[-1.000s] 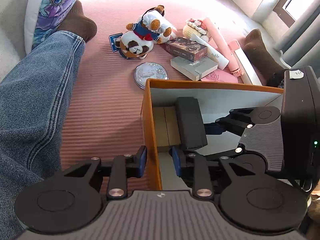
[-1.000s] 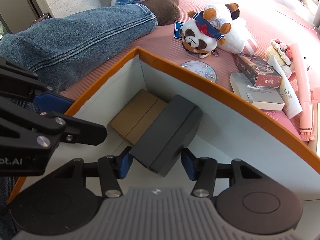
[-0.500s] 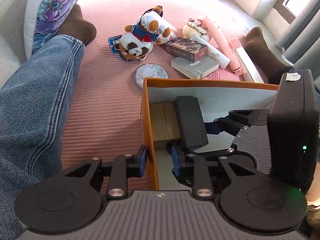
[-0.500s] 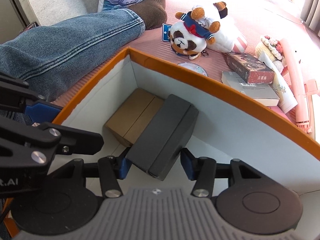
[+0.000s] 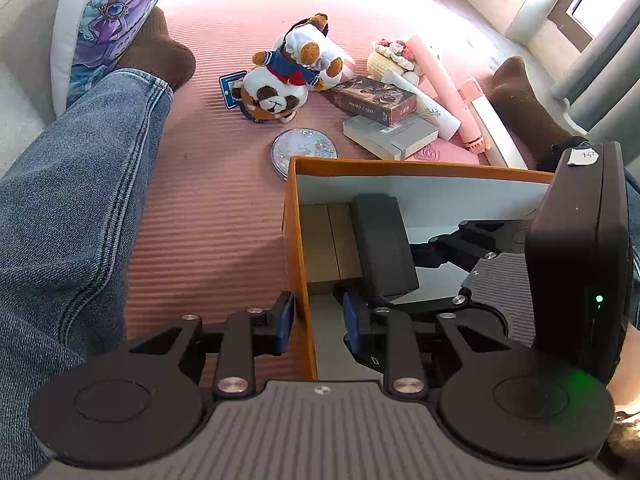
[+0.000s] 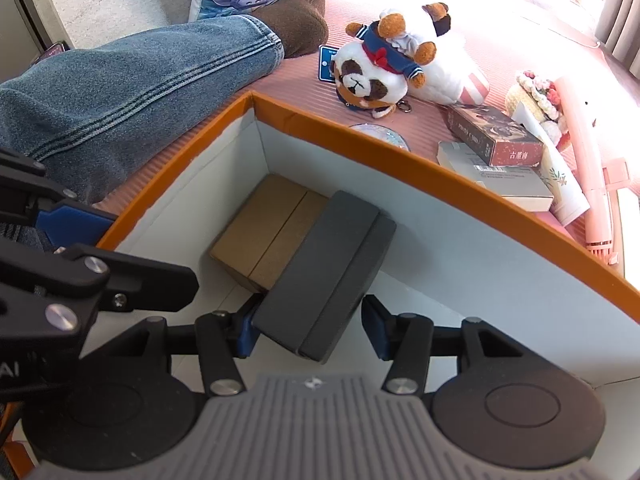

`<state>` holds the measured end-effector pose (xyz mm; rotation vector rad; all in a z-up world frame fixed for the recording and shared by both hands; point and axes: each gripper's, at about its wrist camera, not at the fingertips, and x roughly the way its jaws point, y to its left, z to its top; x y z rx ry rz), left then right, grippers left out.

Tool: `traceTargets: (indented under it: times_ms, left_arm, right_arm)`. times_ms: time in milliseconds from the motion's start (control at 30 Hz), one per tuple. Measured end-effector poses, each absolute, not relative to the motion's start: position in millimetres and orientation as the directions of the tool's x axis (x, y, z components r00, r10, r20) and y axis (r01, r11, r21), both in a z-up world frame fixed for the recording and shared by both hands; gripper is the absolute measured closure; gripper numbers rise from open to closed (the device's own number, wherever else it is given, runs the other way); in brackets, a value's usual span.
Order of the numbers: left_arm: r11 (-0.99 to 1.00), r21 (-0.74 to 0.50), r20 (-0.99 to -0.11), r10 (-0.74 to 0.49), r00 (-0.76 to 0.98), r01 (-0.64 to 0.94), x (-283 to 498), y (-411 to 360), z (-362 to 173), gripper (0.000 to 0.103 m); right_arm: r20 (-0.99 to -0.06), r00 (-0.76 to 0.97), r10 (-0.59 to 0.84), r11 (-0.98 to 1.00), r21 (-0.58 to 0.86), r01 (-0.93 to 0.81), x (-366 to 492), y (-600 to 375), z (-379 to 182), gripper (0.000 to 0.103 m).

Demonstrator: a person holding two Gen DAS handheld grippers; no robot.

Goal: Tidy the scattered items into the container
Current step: 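Lower the black box beside the tan box and open right tool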

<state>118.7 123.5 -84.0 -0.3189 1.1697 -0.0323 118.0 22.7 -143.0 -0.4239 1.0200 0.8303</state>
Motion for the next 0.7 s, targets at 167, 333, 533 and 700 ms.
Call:
traceTargets:
  times_ms: [167,333,533,700]
  left_arm:
    - [0.961,-0.236,-0.901,-0.160,0.404,-0.146,116,123,-77,0.073]
    - [0.967,-0.205,-0.901,-0.127,0.415,-0.150,113,119,-68,0.073]
    - [0.973,-0.177,-0.896,-0.096,0.434,-0.149,110,111,-56,0.073]
    - [0.974,-0.176,-0.880,-0.091,0.465,-0.142,105,105,-44,0.073]
  right_arm:
    - [-0.878,0.264,0.398,0.632,0.054,-0.773,116,19,-136,0.046]
    - [-0.881,0.261,0.395,0.649,0.067,-0.758,114,9,-125,0.046]
    - [-0.863,0.302,0.405,0.634,0.027,-0.773,102,-6,-104,0.046]
    - [-0.857,0.335,0.392,0.654,0.004,-0.756,94,-22,-85,0.044]
